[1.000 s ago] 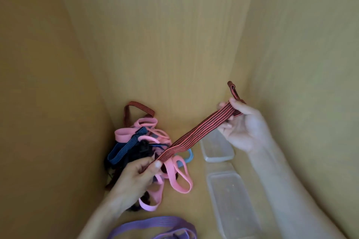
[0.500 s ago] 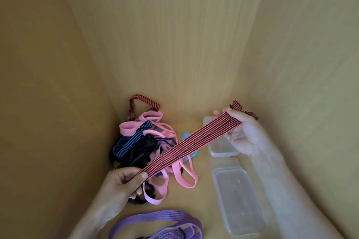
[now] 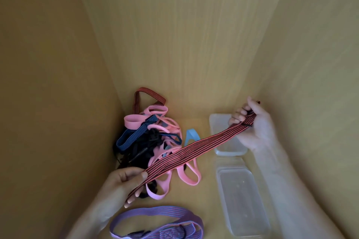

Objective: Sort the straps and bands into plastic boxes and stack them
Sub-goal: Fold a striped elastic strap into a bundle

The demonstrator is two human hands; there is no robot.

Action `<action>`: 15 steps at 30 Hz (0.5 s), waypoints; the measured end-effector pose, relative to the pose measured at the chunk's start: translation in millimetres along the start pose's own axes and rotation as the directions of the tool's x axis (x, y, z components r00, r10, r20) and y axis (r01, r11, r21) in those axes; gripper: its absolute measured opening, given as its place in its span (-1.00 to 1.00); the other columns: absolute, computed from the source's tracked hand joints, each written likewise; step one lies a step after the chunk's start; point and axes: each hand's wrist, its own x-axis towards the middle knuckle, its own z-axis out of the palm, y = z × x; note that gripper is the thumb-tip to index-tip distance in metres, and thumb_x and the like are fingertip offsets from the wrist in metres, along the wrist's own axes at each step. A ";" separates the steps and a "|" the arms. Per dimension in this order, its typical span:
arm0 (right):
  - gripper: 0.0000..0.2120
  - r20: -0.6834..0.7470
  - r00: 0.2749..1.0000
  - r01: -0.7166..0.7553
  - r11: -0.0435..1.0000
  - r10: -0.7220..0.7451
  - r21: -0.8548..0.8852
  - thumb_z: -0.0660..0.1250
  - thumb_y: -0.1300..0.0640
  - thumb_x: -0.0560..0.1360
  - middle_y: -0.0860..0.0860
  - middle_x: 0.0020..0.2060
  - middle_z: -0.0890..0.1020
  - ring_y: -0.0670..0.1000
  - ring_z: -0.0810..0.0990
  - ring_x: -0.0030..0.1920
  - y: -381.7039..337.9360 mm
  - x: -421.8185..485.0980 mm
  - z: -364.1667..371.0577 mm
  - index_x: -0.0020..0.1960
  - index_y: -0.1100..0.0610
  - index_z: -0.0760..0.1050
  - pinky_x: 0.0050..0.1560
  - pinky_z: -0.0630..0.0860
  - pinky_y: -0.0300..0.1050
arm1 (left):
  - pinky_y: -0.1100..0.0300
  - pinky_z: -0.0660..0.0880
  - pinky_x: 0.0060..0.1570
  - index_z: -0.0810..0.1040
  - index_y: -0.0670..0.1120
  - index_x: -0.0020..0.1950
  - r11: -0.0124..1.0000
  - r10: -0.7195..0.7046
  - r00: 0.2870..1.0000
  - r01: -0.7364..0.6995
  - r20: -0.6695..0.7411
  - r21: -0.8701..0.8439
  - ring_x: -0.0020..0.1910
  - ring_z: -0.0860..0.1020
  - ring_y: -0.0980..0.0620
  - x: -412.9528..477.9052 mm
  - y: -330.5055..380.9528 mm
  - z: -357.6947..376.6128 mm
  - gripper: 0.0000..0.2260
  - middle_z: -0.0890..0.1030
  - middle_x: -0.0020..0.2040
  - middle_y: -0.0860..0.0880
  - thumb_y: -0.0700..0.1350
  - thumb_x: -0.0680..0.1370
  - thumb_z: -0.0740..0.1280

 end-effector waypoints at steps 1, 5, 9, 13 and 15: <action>-0.65 -0.008 1.000 0.007 1.000 -0.007 -0.019 0.33 0.02 0.58 -0.08 -0.40 0.30 -0.09 0.27 -0.48 0.1 0.3 -0.6 -0.32 0.03 0.30 -0.37 0.26 -0.24 | 0.32 0.19 -0.59 0.64 -0.27 -0.14 1.000 -0.020 1.000 0.020 0.015 -0.009 -0.57 0.26 0.05 -0.2 0.7 -0.1 -0.80 0.39 -0.45 -0.13 -0.23 0.61 0.29; -0.68 -0.031 0.998 0.058 0.987 -0.063 -0.150 0.29 0.06 0.61 -0.07 -0.42 0.32 -0.08 0.29 -0.48 -0.3 -2.8 -0.8 -0.28 0.03 0.30 -0.39 0.29 -0.24 | 0.30 0.21 -0.60 0.64 -0.31 -0.04 0.991 -0.086 0.995 0.090 0.048 -0.101 -0.57 0.30 0.03 -1.5 5.4 1.3 -0.82 0.45 -0.41 -0.19 -0.26 0.56 0.28; -0.77 -0.012 0.984 0.156 0.892 -0.178 -0.425 0.34 0.14 0.60 -0.02 -0.44 0.42 -0.03 0.37 -0.48 5.4 -12.0 3.8 -0.22 0.07 0.41 -0.39 0.34 -0.16 | 0.33 0.25 -0.62 0.62 -0.37 0.13 0.971 -0.109 0.992 0.121 0.070 -0.207 -0.56 0.37 0.03 -2.5 10.8 6.0 -0.67 0.57 -0.24 -0.34 -0.25 0.44 0.29; -0.68 0.153 0.935 0.305 0.504 -0.320 -0.808 0.45 0.08 0.53 -0.09 -0.46 0.41 -0.06 0.37 -0.46 21.5 -28.1 8.3 -0.34 0.01 0.43 -0.33 0.30 -0.16 | 0.25 0.36 -0.56 0.62 -0.40 0.14 0.969 -0.097 0.992 0.114 0.086 -0.220 -0.49 0.44 -0.01 -0.4 13.7 9.8 -0.73 0.61 -0.13 -0.43 -0.38 0.55 0.20; -0.78 0.305 0.910 0.385 0.299 -0.283 -0.873 0.48 0.08 0.50 -0.15 -0.43 0.43 -0.07 0.42 -0.40 33.6 -43.7 13.6 -0.23 0.09 0.48 -0.30 0.40 -0.17 | 0.24 0.41 -0.52 0.63 -0.40 0.12 0.963 -0.105 0.990 0.124 0.092 -0.241 -0.47 0.49 -0.03 1.6 13.1 10.4 -0.73 0.59 -0.26 -0.33 -0.40 0.57 0.18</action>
